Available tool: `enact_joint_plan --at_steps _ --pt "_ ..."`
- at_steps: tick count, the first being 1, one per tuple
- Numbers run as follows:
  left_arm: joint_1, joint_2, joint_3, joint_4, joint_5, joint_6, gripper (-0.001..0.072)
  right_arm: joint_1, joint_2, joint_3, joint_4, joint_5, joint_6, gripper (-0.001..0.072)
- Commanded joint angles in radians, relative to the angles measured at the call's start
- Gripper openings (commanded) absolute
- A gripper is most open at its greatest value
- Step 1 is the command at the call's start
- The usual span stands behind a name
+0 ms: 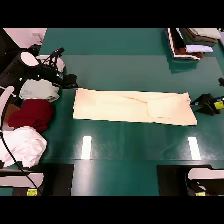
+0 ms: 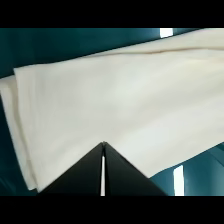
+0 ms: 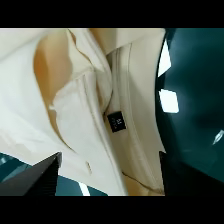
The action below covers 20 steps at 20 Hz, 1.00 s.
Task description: Fold the shirts.
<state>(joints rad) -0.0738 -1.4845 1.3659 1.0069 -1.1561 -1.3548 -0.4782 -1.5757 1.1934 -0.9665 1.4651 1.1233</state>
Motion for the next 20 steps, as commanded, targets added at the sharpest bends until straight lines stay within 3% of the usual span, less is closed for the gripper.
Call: enact_joint_plan --at_steps 1,8,10,12,13,14,15,20 --pt "-0.058 -0.008 0.001 -0.012 0.000 0.000 0.0032 -0.011 -0.078 -0.034 0.082 -0.001 -0.093 0.0694" --pt "-0.159 -0.011 -0.006 -0.013 0.023 -0.008 0.0024 0.047 -0.135 -0.033 0.085 0.007 -0.142 0.0688" --pt "-0.196 -0.011 -0.006 -0.012 0.037 -0.009 0.0024 0.059 -0.135 -0.033 0.084 0.021 -0.142 0.0623" --pt "-0.237 -0.011 -0.006 -0.012 0.062 -0.035 0.0023 0.071 -0.135 -0.033 0.083 0.027 -0.142 0.0463" --pt "-0.258 -0.013 -0.006 -0.012 0.078 -0.043 0.0023 0.071 -0.135 -0.033 0.084 0.029 -0.142 0.0317" --pt "-0.280 -0.023 -0.004 -0.012 0.092 -0.045 0.0023 0.071 -0.135 -0.032 0.085 0.032 -0.144 0.0107" --pt "-0.299 -0.037 -0.002 -0.013 0.103 -0.046 0.0023 0.071 -0.134 -0.030 0.084 0.043 -0.156 0.0014" --pt "-0.405 -0.213 0.147 -0.026 0.108 -0.055 0.0023 0.095 -0.053 0.057 0.084 0.150 -0.073 0.0013"
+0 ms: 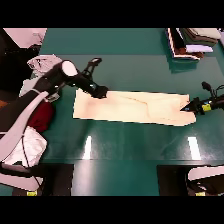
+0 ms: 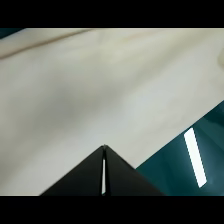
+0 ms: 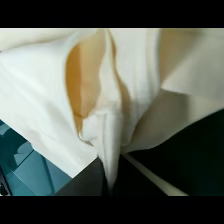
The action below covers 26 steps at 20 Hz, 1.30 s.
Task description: Fold the shirts.
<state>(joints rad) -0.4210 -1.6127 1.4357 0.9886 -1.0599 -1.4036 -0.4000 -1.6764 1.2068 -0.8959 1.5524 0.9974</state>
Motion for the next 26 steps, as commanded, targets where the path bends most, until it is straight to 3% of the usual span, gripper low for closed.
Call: enact_joint_plan --at_steps 1,10,19,23,26 --pt "-0.081 -0.129 0.127 -0.010 0.011 -0.006 0.0023 0.032 0.081 0.073 0.014 0.076 0.070 0.0012" --pt "-0.208 -0.435 0.434 -0.075 0.028 -0.007 0.0023 0.384 0.252 0.432 0.014 0.133 0.306 0.0011" --pt "-0.179 -0.440 0.434 -0.066 -0.027 -0.004 0.0022 0.702 0.130 0.760 0.004 0.126 0.341 0.0011" --pt "-0.118 -0.378 0.434 0.000 -0.071 -0.011 0.0022 0.764 0.061 0.858 0.005 0.126 0.340 0.0011" --pt "-0.059 -0.298 0.434 0.100 -0.127 -0.010 0.0022 0.807 0.053 0.811 0.014 0.111 0.331 0.0011"
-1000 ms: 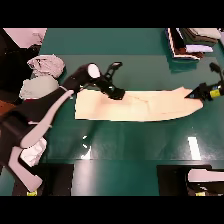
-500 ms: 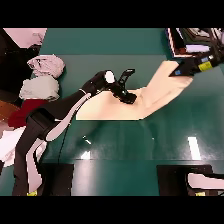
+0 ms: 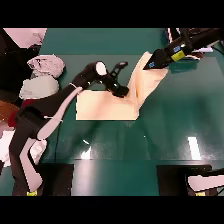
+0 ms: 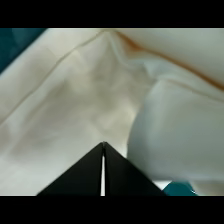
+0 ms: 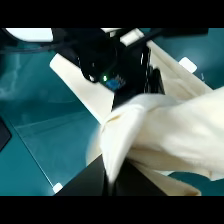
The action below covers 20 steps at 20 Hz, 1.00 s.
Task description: Fold the shirts.
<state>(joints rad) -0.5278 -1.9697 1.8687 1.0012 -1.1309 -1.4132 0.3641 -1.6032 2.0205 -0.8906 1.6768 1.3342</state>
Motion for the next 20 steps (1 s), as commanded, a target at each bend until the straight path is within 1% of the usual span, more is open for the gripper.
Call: enact_joint_plan --at_steps 1,4,6,8,9,10,11,12,13,14,16,18,20 --pt "0.077 0.087 0.001 0.127 -0.079 0.000 0.0022 0.064 -0.020 -0.023 0.008 -0.032 -0.029 0.0011" --pt "0.178 0.177 0.001 0.220 -0.138 0.006 0.0022 0.162 -0.037 -0.042 0.010 -0.117 -0.088 0.0013" --pt "0.257 0.237 0.001 0.231 -0.170 0.008 0.0023 0.251 -0.095 -0.006 0.009 -0.182 -0.103 0.0014" --pt "0.332 0.298 0.001 0.230 -0.193 0.006 0.0023 0.356 -0.186 0.042 0.008 -0.300 -0.142 0.0015" --pt "0.362 0.327 0.001 0.230 -0.201 0.007 0.0023 0.408 -0.233 0.049 0.008 -0.397 -0.152 0.0029" --pt "0.387 0.352 0.001 0.231 -0.207 0.006 0.0023 0.451 -0.274 0.049 0.008 -0.485 -0.176 0.0201" --pt "0.412 0.379 0.001 0.231 -0.211 0.007 0.0023 0.490 -0.314 0.049 0.010 -0.556 -0.188 0.0424" --pt "0.430 0.401 0.001 0.231 -0.216 0.006 0.0023 0.517 -0.335 0.049 0.007 -0.583 -0.192 0.0536" --pt "0.446 0.422 0.001 0.231 -0.221 0.007 0.0023 0.533 -0.340 0.049 -0.005 -0.578 -0.200 0.0533" --pt "0.459 0.436 0.000 0.230 -0.225 0.007 0.0023 0.533 -0.327 0.048 -0.035 -0.538 -0.198 0.0530" --pt "0.478 0.459 0.000 0.229 -0.246 0.007 0.0023 0.496 -0.257 0.003 -0.134 -0.396 -0.171 0.0528" --pt "0.478 0.462 0.000 0.229 -0.266 0.007 0.0023 0.428 -0.164 -0.111 -0.211 -0.297 -0.143 0.0527" --pt "0.475 0.462 0.000 0.215 -0.277 0.007 0.0023 0.324 -0.069 -0.278 -0.232 -0.259 -0.107 0.0527"
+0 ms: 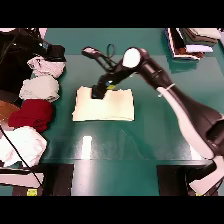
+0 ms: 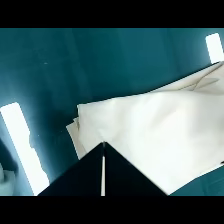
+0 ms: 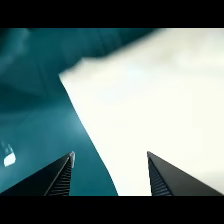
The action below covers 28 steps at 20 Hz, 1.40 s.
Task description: Fold the shirts.
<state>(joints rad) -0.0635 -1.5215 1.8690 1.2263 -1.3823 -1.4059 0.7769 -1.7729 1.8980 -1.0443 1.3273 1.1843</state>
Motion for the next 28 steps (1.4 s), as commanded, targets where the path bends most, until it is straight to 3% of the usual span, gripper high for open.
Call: enact_joint_plan --at_steps 1,4,5,6,11,17,19,21,22,23,25,28 --pt "0.011 0.013 0.000 -0.017 -0.024 0.000 0.0023 -0.145 0.145 -0.245 -0.073 0.079 0.062 0.0527" --pt "0.011 0.013 0.000 -0.019 -0.023 0.000 0.0023 -0.320 0.257 -0.520 -0.039 -0.073 0.125 0.0532" --pt "0.011 0.013 0.000 -0.019 -0.023 0.000 0.0023 -0.379 0.279 -0.607 0.035 -0.135 0.124 0.0597" --pt "0.011 0.013 -0.005 -0.020 -0.016 0.000 0.0024 -0.432 0.285 -0.671 0.116 -0.173 0.123 0.0720" --pt "0.011 0.003 -0.010 -0.029 -0.005 0.000 0.0023 -0.530 0.196 -0.827 0.463 -0.233 -0.012 0.0715" --pt "0.011 0.003 -0.010 -0.030 -0.002 0.019 0.0023 -0.377 -0.007 -0.716 0.647 -0.230 -0.093 0.0709" --pt "0.011 0.003 -0.010 -0.030 -0.006 0.019 0.0023 -0.326 -0.055 -0.647 0.659 -0.228 -0.094 0.0657" --pt "0.011 0.003 -0.010 -0.031 -0.008 0.018 0.0023 -0.289 -0.072 -0.597 0.655 -0.234 -0.095 0.0352" --pt "0.011 0.003 -0.010 -0.035 -0.008 0.018 0.0023 -0.276 -0.072 -0.582 0.649 -0.244 -0.114 0.0126" --pt "0.011 0.003 -0.010 -0.038 -0.006 0.018 0.0023 -0.274 -0.072 -0.568 0.649 -0.241 -0.144 0.0014" --pt "-0.005 0.003 -0.010 -0.037 -0.008 0.018 0.0023 -0.288 -0.051 -0.559 0.647 -0.225 -0.144 0.0012" --pt "-0.052 0.003 -0.016 -0.036 -0.016 0.019 0.0023 -0.378 0.072 -0.613 0.533 -0.233 -0.060 0.0012"
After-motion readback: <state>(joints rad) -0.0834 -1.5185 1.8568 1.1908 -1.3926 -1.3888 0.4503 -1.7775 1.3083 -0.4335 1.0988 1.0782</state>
